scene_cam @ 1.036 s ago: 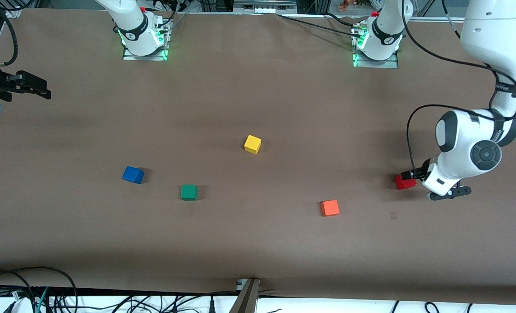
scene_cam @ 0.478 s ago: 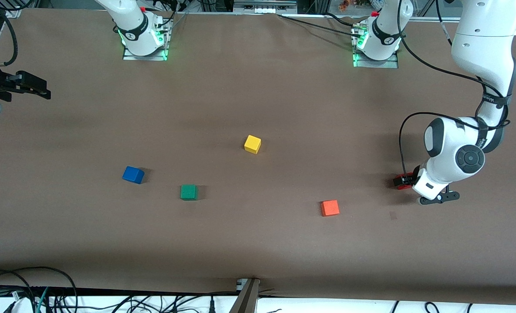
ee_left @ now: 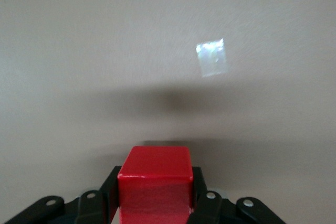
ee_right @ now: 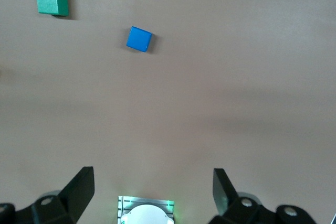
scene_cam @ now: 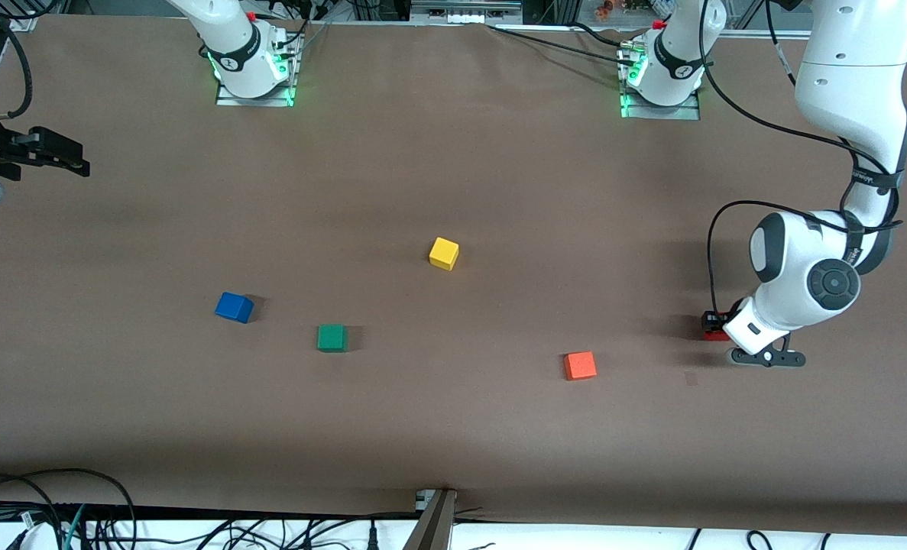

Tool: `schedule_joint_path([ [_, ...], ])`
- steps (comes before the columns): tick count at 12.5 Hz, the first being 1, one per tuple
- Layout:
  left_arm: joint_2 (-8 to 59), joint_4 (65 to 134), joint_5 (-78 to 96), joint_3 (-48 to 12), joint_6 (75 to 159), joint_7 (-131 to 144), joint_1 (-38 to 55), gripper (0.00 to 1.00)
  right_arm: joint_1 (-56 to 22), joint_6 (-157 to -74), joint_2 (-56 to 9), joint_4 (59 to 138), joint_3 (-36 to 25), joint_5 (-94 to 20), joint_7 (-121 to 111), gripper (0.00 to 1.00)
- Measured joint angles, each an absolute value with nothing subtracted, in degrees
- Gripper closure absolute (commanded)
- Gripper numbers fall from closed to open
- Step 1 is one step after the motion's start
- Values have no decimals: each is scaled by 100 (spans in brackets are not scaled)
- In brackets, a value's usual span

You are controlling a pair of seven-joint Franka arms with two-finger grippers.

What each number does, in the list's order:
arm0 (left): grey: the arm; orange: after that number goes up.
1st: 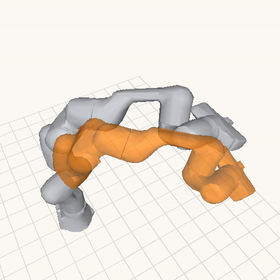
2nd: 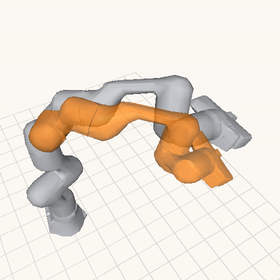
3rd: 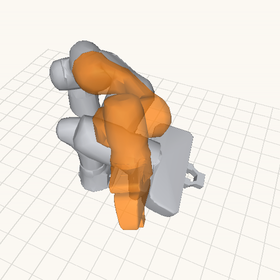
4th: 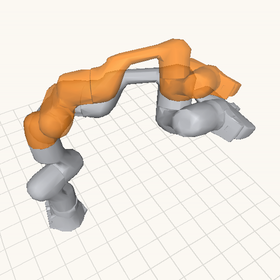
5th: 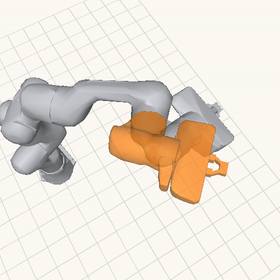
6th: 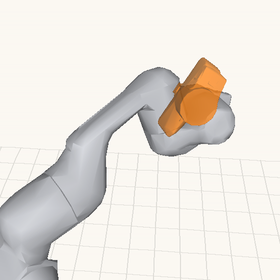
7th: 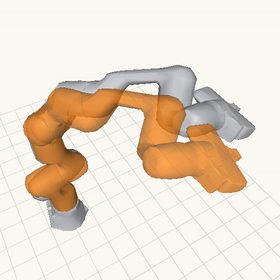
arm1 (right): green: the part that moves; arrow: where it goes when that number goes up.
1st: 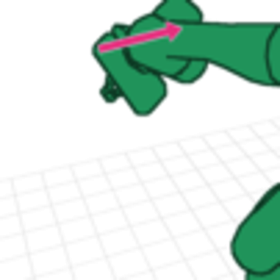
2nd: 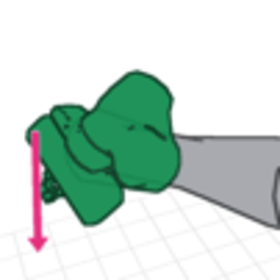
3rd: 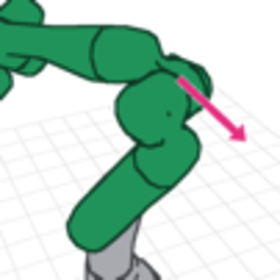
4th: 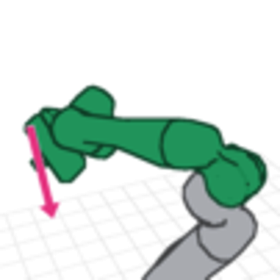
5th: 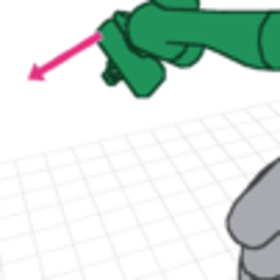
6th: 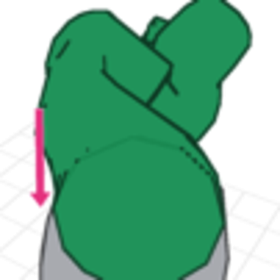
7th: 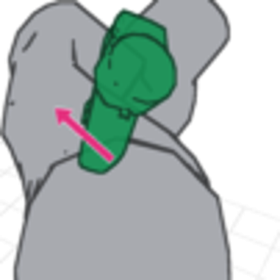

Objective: Pass red block to right arm, stack on blue
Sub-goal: 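Lower the left gripper over the red cube and close on it, then lift the red cube with the left gripper while the right gripper approaches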

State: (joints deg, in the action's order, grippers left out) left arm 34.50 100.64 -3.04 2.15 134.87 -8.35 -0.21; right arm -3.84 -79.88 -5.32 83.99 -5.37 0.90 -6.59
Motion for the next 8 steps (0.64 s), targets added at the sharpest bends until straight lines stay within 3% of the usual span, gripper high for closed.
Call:
schedule_joint_path([
  [2,3250,9934,-230,-72,13477,-1684,-72,100,-386,-8093,-624,8400,-531,90,-661,0],
  [8,2875,9472,1727,-1785,13317,-4261,-577,100,-392,-8302,-1277,8411,-519,-494,-663,0],
])
